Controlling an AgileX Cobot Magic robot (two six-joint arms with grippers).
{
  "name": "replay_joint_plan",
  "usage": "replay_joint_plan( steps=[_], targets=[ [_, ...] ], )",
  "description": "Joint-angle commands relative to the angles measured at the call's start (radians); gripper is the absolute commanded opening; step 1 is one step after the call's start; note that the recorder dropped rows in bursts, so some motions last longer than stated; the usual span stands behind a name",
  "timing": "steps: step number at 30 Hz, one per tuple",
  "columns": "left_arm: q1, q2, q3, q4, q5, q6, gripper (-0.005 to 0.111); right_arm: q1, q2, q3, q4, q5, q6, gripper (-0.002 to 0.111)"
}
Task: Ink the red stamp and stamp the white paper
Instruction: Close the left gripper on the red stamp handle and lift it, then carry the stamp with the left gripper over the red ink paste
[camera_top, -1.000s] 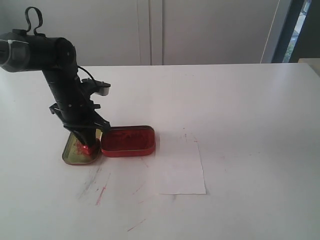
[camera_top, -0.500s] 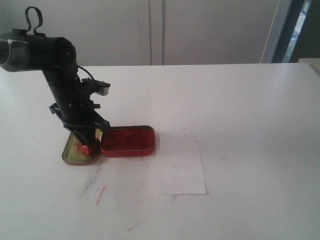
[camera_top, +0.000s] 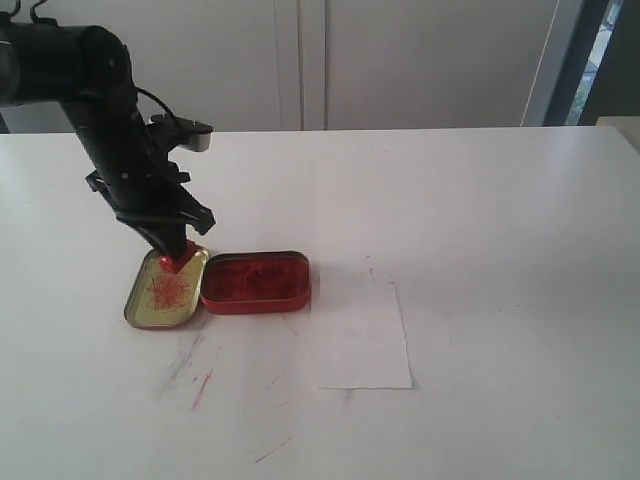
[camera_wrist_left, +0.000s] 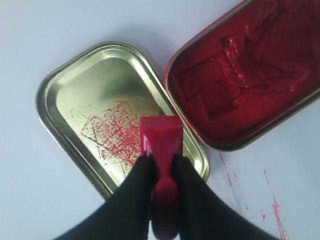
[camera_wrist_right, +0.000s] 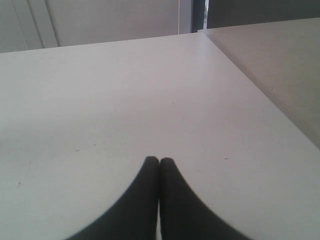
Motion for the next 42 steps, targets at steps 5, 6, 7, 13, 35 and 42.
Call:
replay_joint_plan(
  steps=[5,6,7,13,35,42],
  targets=[
    [-0.029,-0.035,-0.003,0.014,0.034,0.032,0.0,-0.004,-0.005,0.005,-0.01,-0.015,0.0,0.0],
    [-0.041,-0.035,-0.003,0.02,0.042,0.042,0.0,-0.004,-0.005,0.005,-0.01,-0.015,0.0,0.0],
    [-0.054,-0.035,-0.003,0.034,0.047,0.046,0.0,-0.004,-0.005,0.005,-0.01,-0.015,0.0,0.0],
    [-0.124,-0.035,-0.003,0.083,0.065,0.051,0.0,-0.004,-0.005,0.005,-0.01,-0.015,0.0,0.0],
    [-0.194,0.074,-0.269,0.046,0.23,0.291,0.0,-0.004,-0.005,0.005,-0.01,-0.015,0.0,0.0],
    [-0.232,0.146,-0.295,0.092,0.208,0.364,0.0,-0.004,-0.005,0.005,-0.01,-0.015,0.0,0.0]
  ],
)
